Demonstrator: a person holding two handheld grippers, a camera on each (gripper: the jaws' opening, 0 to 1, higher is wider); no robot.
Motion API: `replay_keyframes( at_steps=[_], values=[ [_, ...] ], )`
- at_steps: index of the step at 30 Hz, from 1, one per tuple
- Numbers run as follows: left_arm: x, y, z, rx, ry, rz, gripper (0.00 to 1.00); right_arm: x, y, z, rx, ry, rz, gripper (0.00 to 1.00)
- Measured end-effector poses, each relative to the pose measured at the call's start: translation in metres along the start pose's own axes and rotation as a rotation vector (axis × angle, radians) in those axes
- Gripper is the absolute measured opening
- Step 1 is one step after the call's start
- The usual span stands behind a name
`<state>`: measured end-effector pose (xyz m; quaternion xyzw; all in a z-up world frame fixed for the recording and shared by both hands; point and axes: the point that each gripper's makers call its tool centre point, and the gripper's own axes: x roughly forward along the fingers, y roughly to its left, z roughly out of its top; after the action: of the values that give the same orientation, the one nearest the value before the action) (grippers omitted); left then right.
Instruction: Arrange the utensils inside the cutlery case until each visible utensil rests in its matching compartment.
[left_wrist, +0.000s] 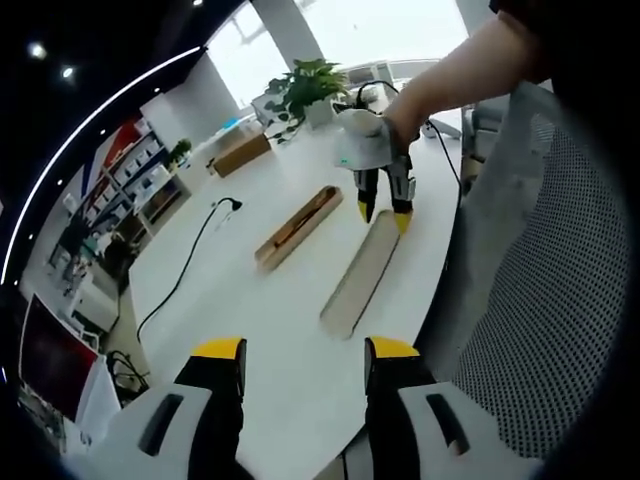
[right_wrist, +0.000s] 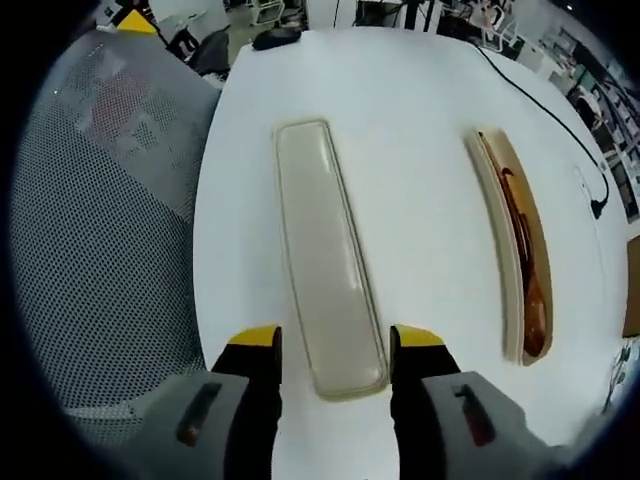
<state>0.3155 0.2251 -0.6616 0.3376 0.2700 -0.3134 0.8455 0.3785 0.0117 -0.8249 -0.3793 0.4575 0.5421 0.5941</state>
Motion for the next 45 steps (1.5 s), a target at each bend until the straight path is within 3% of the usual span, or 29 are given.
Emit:
replay_keyframes(
  at_steps=[10, 12, 15, 17, 19, 20, 22, 23, 27, 32, 34, 35, 36, 37, 39, 41, 42, 45],
  values=[
    [0.0, -0.001, -0.001, -0.002, 0.004, -0.002, 0.48, 0.007, -0.005, 0.0, -0.04, 0.029, -0.014, 0.36],
    [0.001, -0.001, -0.001, -0.002, 0.006, -0.005, 0.48, 0.007, -0.005, 0.0, -0.11, 0.048, -0.029, 0.36],
    [0.002, -0.005, 0.001, 0.021, 0.005, -0.025, 0.47, 0.008, -0.003, 0.001, -0.109, 0.06, -0.022, 0.35],
    [0.002, -0.011, 0.011, 0.035, -0.037, -0.062, 0.48, 0.009, -0.003, 0.001, -0.123, 0.077, -0.018, 0.35],
    [0.001, -0.023, 0.023, -0.024, -0.101, -0.155, 0.48, 0.009, -0.002, 0.002, -0.127, 0.102, -0.017, 0.35],
    [0.003, -0.023, 0.023, -0.05, -0.095, -0.188, 0.49, 0.009, -0.002, 0.002, -0.128, 0.11, -0.018, 0.35],
    [0.008, -0.02, 0.021, -0.015, -0.064, -0.218, 0.49, 0.009, -0.002, 0.002, -0.129, 0.128, -0.019, 0.35],
    [0.014, -0.018, 0.015, 0.042, -0.016, -0.25, 0.5, 0.01, -0.002, 0.002, -0.13, 0.133, -0.019, 0.36],
    [0.043, -0.026, 0.004, 0.077, 0.076, -0.396, 0.56, 0.008, -0.003, 0.001, -0.126, 0.133, -0.018, 0.36],
    [0.091, -0.026, -0.015, 0.173, 0.203, -0.452, 0.57, 0.008, -0.002, 0.001, -0.121, 0.13, -0.021, 0.36],
    [0.112, -0.025, -0.017, 0.222, 0.194, -0.44, 0.52, 0.008, -0.002, 0.001, -0.119, 0.136, -0.022, 0.36],
    [0.127, -0.027, -0.011, 0.25, 0.136, -0.437, 0.43, 0.008, -0.002, 0.001, -0.118, 0.139, -0.022, 0.36],
    [0.135, -0.029, -0.008, 0.233, 0.105, -0.44, 0.39, 0.008, -0.003, 0.001, -0.118, 0.14, -0.022, 0.36],
    [0.145, -0.034, -0.01, 0.169, 0.11, -0.447, 0.39, 0.008, -0.003, 0.001, -0.118, 0.141, -0.022, 0.36],
    [0.154, -0.04, -0.015, 0.139, 0.147, -0.468, 0.51, 0.008, -0.003, 0.0, -0.116, 0.14, -0.022, 0.36],
    [0.159, -0.057, -0.017, 0.116, 0.138, -0.547, 0.62, 0.008, -0.003, 0.0, -0.116, 0.141, -0.021, 0.36],
    [0.16, -0.063, -0.026, 0.098, 0.196, -0.574, 0.65, 0.008, -0.003, 0.0, -0.116, 0.141, -0.02, 0.36],
    [0.166, -0.069, -0.03, 0.127, 0.205, -0.584, 0.66, 0.008, -0.003, 0.0, -0.117, 0.144, -0.021, 0.36]
  ],
)
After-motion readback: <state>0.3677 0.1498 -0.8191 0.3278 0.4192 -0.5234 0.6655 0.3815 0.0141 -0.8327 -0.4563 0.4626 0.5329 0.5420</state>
